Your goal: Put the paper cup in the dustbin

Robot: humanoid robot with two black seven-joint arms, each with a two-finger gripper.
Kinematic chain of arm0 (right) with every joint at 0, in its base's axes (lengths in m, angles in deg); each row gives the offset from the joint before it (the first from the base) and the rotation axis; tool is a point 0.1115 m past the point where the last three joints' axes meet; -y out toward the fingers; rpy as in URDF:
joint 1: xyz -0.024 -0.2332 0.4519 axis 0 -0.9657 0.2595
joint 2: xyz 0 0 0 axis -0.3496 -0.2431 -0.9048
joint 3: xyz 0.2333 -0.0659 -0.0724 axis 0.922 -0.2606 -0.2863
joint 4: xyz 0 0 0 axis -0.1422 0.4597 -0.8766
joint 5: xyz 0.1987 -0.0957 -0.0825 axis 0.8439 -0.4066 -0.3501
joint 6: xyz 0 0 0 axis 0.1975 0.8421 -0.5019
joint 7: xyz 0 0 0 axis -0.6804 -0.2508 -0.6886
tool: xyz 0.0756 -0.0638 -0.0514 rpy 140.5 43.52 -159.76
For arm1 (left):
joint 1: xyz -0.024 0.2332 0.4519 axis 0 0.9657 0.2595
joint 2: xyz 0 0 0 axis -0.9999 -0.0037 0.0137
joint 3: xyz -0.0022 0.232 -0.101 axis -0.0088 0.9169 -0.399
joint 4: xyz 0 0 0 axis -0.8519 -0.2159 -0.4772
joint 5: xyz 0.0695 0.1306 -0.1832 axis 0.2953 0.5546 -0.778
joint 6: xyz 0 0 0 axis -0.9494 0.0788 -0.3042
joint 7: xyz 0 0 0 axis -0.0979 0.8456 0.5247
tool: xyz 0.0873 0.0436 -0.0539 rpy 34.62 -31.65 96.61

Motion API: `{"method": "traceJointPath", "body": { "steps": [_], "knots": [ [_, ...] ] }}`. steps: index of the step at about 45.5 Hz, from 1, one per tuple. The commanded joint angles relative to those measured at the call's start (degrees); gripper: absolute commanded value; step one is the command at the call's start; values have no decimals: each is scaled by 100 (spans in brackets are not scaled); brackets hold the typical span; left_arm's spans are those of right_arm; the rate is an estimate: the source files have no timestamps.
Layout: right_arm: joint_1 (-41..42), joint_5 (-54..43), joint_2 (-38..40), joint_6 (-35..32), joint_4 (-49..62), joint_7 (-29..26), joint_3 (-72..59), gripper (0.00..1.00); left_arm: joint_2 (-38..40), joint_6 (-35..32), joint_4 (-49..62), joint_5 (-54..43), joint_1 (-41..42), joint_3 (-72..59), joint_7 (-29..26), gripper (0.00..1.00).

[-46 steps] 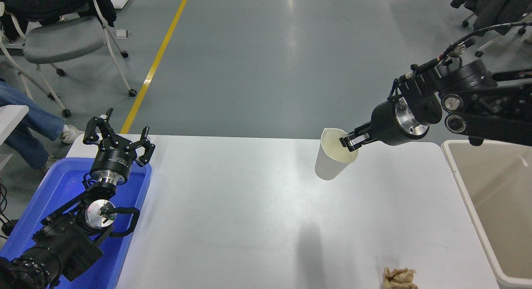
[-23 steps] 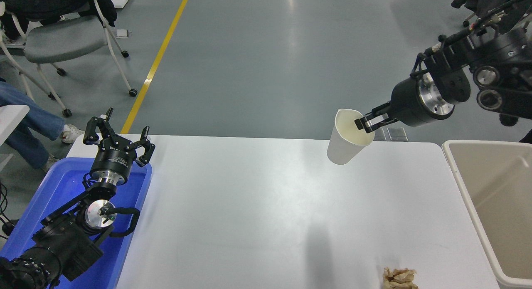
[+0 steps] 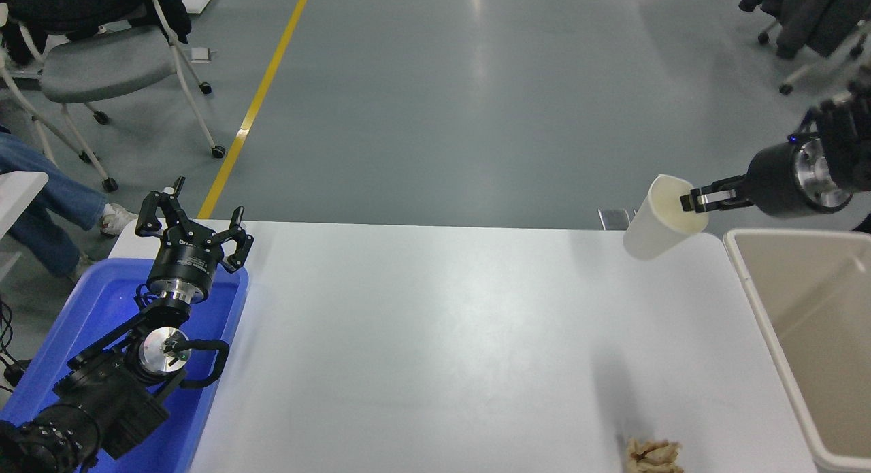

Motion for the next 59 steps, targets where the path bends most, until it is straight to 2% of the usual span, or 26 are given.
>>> {"method": "traceJointPath", "body": {
  "steps": [1, 9, 16, 34, 48, 59],
  "knots": [
    [-844, -13, 843, 282, 517, 74, 549, 0, 0, 0, 0, 0, 0, 0, 0, 100],
    [-1416, 267, 1203, 765, 613, 83, 620, 0, 0, 0, 0, 0, 0, 0, 0, 100],
    [-2092, 1022, 1248, 1337, 1061, 162, 611, 0, 0, 0, 0, 0, 0, 0, 0, 100],
    [-3859, 3141, 572, 3235, 1457, 329, 655, 0, 0, 0, 0, 0, 0, 0, 0, 100],
    [-4852, 4319, -404, 3631, 2836, 338, 681, 0, 0, 0, 0, 0, 0, 0, 0, 100],
    [-5529, 4539, -1195, 3596, 3865, 347, 1208, 0, 9, 0, 0, 0, 0, 0, 0, 100]
  ]
}}
